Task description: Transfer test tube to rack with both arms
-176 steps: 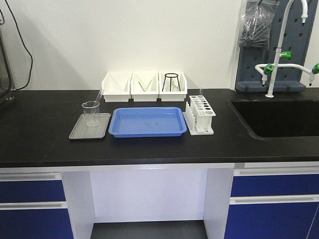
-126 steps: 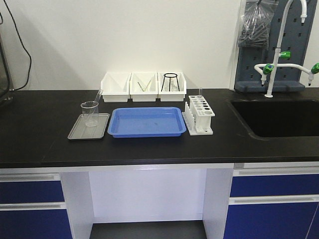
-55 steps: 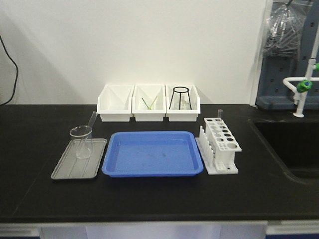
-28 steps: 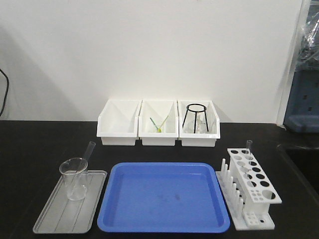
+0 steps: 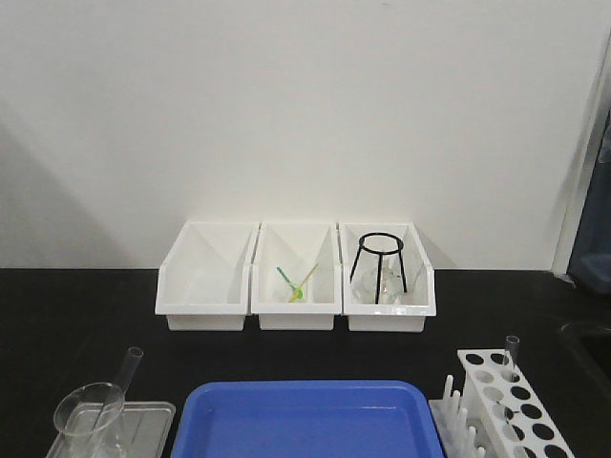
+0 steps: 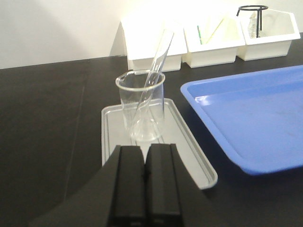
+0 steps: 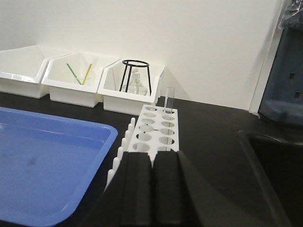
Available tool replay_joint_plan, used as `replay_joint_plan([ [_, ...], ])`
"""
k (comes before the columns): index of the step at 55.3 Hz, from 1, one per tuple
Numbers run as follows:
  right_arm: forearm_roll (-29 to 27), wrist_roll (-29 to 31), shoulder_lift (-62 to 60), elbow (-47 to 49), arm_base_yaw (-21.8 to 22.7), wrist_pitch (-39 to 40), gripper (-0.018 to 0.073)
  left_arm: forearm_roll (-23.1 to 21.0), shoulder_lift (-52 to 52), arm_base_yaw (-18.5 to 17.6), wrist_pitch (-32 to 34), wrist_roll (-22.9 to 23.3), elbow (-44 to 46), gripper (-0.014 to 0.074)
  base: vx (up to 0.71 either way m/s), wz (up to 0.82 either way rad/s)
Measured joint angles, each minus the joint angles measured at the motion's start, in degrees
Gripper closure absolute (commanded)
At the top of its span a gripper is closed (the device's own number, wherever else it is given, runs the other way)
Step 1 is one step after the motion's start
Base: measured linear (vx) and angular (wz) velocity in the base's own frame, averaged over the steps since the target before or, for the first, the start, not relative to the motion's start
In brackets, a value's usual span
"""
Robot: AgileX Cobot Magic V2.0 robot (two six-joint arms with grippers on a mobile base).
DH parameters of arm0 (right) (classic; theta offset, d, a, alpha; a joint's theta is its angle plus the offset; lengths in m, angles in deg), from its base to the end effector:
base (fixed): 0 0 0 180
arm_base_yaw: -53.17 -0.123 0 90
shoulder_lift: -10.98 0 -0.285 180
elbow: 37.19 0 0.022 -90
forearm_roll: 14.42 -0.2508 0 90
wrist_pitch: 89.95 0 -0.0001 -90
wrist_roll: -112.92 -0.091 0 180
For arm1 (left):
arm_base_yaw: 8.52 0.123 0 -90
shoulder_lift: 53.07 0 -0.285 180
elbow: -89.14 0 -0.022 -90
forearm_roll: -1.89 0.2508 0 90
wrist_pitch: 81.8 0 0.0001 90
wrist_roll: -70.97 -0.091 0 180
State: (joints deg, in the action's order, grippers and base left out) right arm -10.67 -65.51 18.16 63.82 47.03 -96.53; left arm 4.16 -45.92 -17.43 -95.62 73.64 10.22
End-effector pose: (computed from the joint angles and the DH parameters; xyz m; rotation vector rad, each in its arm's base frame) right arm 0.0566 0.0054 0.1929 -0.1555 1.6111 0.0053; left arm 0.0550 -0.0077 0.1819 0.1215 1.7403 -0.1117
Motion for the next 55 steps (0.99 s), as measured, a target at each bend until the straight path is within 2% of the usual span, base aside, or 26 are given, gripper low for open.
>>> replay_joint_plan([
  [19,0.0,0.0,0.0,0.0,0.0,0.0,0.0571,0.0,0.0,0.0,0.0,0.0,0.0,0.0594,0.15,-0.03],
  [55,0.0,0.0,0.0,0.0,0.0,0.0,0.0568,0.0,0.0,0.0,0.0,0.0,0.0,0.0594,0.01,0.0],
])
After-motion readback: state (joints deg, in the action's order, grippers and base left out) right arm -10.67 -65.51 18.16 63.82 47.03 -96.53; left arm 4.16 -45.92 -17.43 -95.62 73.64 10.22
